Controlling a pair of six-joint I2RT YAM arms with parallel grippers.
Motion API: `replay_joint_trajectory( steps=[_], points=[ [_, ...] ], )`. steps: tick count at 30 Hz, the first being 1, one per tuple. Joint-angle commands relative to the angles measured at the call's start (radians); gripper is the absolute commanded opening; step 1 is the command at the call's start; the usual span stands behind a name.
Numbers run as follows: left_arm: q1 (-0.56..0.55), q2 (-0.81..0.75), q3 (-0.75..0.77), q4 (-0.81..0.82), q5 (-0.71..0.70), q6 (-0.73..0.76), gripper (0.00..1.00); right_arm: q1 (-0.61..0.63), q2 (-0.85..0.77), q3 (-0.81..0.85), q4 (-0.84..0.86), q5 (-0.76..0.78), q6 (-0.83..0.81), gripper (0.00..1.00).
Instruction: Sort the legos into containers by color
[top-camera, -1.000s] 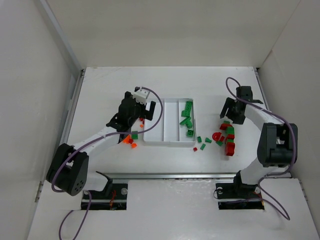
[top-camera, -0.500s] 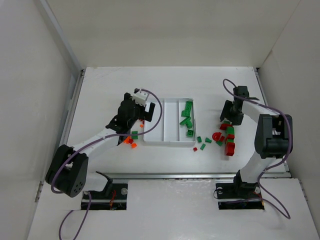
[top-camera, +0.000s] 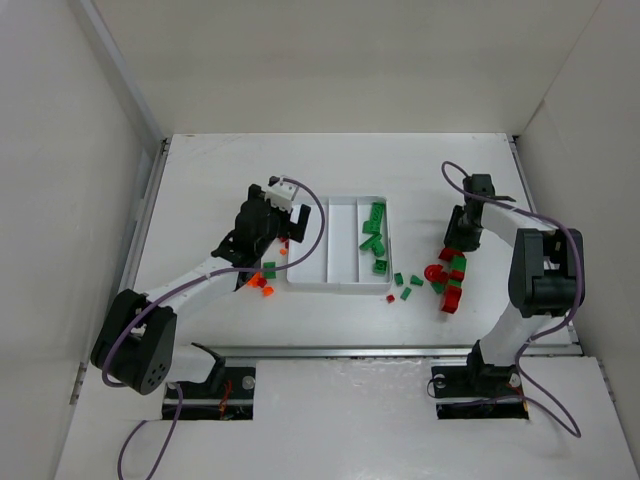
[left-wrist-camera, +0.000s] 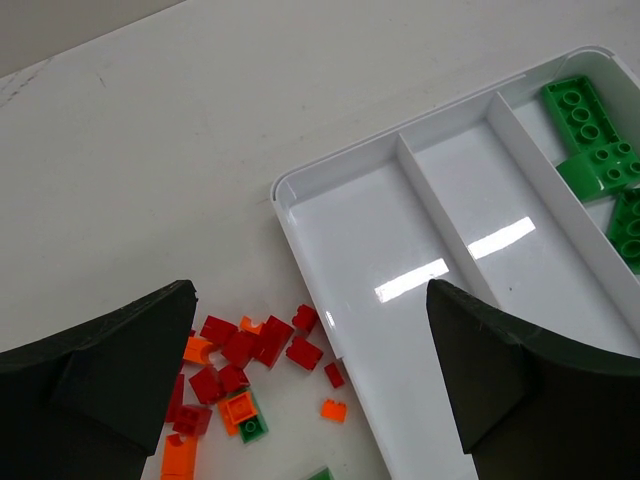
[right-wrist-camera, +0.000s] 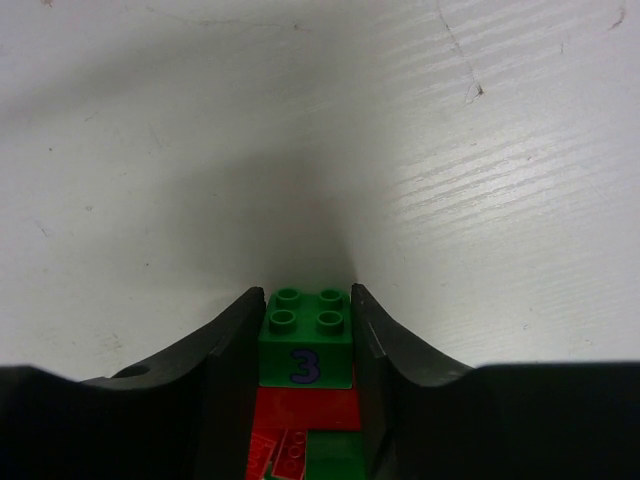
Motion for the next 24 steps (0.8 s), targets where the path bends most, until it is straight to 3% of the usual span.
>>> replay_joint_trajectory(
  steps=[1,6,15,22,24],
  points=[
    [-0.002,-0.030,-0.003,0.050,0.004,0.011,0.99,0.006,-0.036,0.027,-0.006,0.007,-0.005,0.14],
    [-0.002,-0.030,-0.003,0.050,0.015,0.021,0.99,0.015,-0.076,0.070,-0.006,0.007,-0.016,0.01],
    [-0.002,-0.020,0.037,0.059,0.104,0.065,0.99,0.112,-0.177,0.125,0.078,0.131,-0.045,0.00],
    [-0.002,0.022,0.123,0.048,0.340,0.117,0.99,0.216,-0.288,0.146,0.164,0.223,-0.045,0.00],
    [-0.002,0.036,0.170,0.048,0.484,0.108,0.99,0.240,-0.308,0.160,0.193,0.223,-0.045,0.00]
  ],
)
